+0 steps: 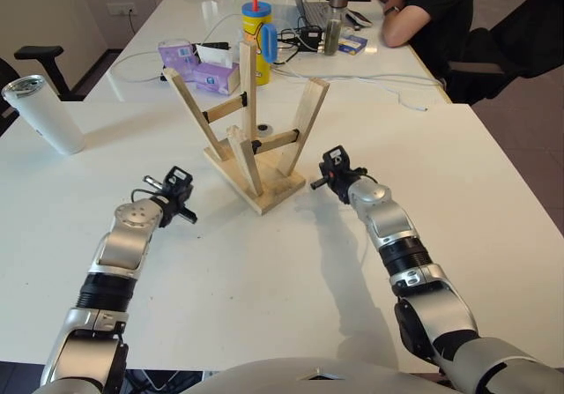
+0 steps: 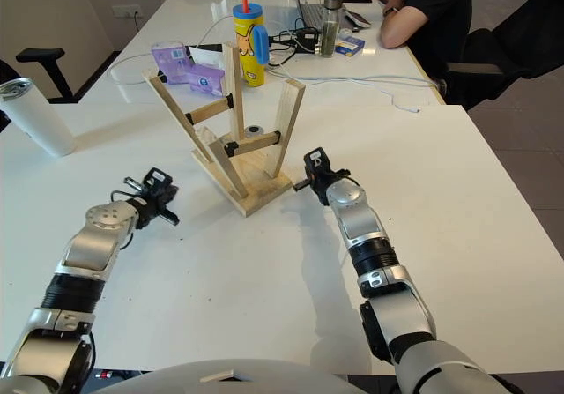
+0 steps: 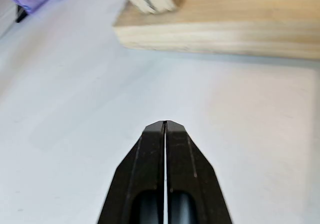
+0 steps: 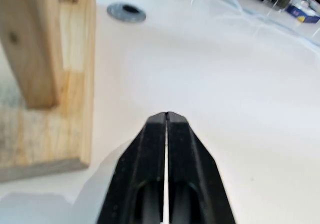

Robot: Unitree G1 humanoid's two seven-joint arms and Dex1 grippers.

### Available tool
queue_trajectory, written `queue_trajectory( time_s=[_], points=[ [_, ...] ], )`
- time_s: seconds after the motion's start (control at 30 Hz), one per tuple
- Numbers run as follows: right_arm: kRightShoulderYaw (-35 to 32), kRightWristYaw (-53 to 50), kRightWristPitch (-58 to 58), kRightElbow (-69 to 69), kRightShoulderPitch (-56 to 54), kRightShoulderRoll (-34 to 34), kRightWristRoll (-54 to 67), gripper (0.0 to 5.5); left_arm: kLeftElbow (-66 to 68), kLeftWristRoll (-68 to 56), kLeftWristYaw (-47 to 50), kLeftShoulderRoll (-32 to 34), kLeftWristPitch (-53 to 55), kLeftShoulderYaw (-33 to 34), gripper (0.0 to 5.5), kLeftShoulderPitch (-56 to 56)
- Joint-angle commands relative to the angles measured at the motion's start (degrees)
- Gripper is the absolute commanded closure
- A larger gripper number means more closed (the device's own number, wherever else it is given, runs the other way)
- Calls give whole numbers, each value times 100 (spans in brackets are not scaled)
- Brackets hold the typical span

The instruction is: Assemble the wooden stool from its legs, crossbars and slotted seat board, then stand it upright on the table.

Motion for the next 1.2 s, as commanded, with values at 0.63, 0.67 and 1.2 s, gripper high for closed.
queue_trajectory(
  time_s=[0.63,0.67,1.2],
  points=[
    [58,338,105,-724,330,161,68,550,6165,-2218,-252,-435,-3019,2839,548,-4142],
    [60,342,124,-784,341,176,79,550,6197,-2320,-419,-426,-2927,2939,548,-4184],
    [-160,696,162,-1084,273,-26,211,550,6120,-1885,-3274,-325,-1485,2282,548,-4455]
  ],
)
